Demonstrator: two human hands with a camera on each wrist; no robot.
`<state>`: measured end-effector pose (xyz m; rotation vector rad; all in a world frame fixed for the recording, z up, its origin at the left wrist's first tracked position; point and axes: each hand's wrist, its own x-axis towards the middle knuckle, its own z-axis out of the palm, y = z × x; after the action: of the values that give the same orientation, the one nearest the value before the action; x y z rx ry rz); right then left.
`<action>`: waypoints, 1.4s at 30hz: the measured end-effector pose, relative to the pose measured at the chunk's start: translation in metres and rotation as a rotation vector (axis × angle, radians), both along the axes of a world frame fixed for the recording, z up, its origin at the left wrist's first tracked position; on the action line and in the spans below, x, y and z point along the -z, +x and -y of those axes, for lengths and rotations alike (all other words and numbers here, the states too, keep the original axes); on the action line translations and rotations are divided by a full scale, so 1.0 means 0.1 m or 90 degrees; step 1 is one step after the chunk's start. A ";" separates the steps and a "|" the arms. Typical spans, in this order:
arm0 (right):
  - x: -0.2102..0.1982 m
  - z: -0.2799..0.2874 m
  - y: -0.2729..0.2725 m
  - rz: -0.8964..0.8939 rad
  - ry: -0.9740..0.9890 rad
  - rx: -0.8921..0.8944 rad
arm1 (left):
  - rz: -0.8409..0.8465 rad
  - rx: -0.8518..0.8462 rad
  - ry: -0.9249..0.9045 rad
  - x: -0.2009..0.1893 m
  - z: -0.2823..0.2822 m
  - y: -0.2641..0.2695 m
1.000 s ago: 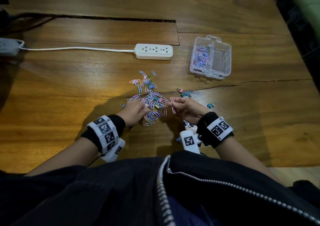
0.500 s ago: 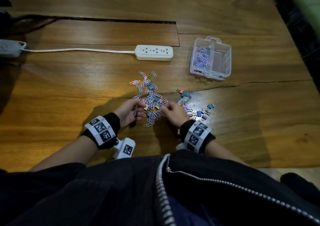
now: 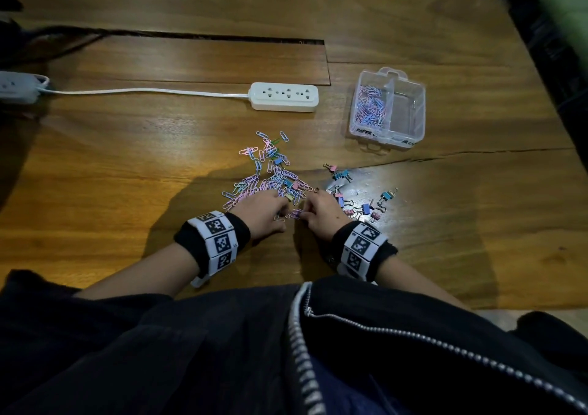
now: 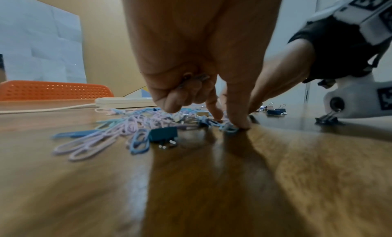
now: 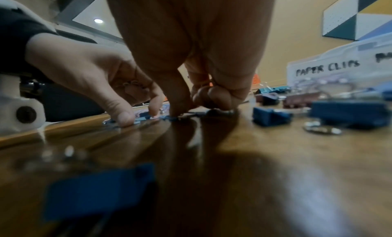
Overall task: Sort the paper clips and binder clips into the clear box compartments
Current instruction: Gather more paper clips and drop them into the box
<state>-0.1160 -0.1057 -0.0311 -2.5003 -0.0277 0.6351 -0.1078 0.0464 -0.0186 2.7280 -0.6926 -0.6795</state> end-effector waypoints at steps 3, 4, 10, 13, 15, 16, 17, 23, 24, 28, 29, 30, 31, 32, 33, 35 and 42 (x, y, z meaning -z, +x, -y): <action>-0.03 0.13 -0.01 0.006 0.110 0.107 | -0.019 0.021 0.006 0.03 0.04 0.01; -0.05 0.17 -0.02 -0.017 0.180 0.162 | -0.018 0.030 0.008 0.04 0.04 0.01; -0.17 0.33 -0.01 -0.126 0.511 0.337 | 0.012 0.081 0.000 0.06 0.02 0.02; -0.21 0.36 0.01 -0.210 0.638 0.366 | -0.099 -0.098 -0.180 0.01 0.02 0.08; -0.21 0.37 0.02 -0.264 0.675 0.368 | -0.251 -0.301 -0.345 -0.01 -0.01 0.16; -0.21 0.37 0.03 -0.287 0.695 0.387 | -0.337 -0.406 -0.452 -0.03 -0.03 0.19; -0.22 0.36 0.03 -0.308 0.718 0.413 | -0.418 -0.495 -0.556 -0.05 -0.05 0.21; -0.22 0.29 0.07 -0.285 0.600 0.437 | -0.567 -0.595 -0.632 -0.14 -0.12 0.22; -0.21 0.27 0.07 -0.251 0.519 0.393 | -0.538 -0.572 -0.567 -0.14 -0.11 0.21; -0.15 0.22 0.05 -0.123 0.243 0.195 | -0.217 -0.295 -0.217 -0.06 -0.13 0.11; -0.13 0.22 0.04 -0.082 0.175 0.146 | -0.138 -0.206 -0.119 -0.05 -0.14 0.06; -0.12 0.21 0.03 -0.048 0.122 0.108 | -0.066 -0.125 -0.028 -0.03 -0.13 0.02; -0.11 0.20 0.02 -0.023 0.085 0.083 | -0.013 -0.062 0.043 -0.02 -0.12 0.00; -0.10 0.19 0.02 -0.013 0.059 0.068 | 0.024 -0.027 0.079 -0.01 -0.10 -0.02; -0.08 0.18 0.02 -0.007 0.038 0.058 | 0.043 -0.013 0.095 -0.01 -0.08 -0.02; -0.07 0.17 0.02 -0.008 -0.003 0.046 | 0.060 0.000 0.102 0.00 -0.05 -0.02; -0.05 0.17 0.03 -0.015 -0.078 -0.038 | 0.057 0.053 0.106 0.06 -0.05 0.00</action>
<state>-0.1132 -0.1227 -0.0260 -2.6177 -0.0559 0.7097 -0.1083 0.0513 -0.0245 2.9105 -0.8088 -0.6643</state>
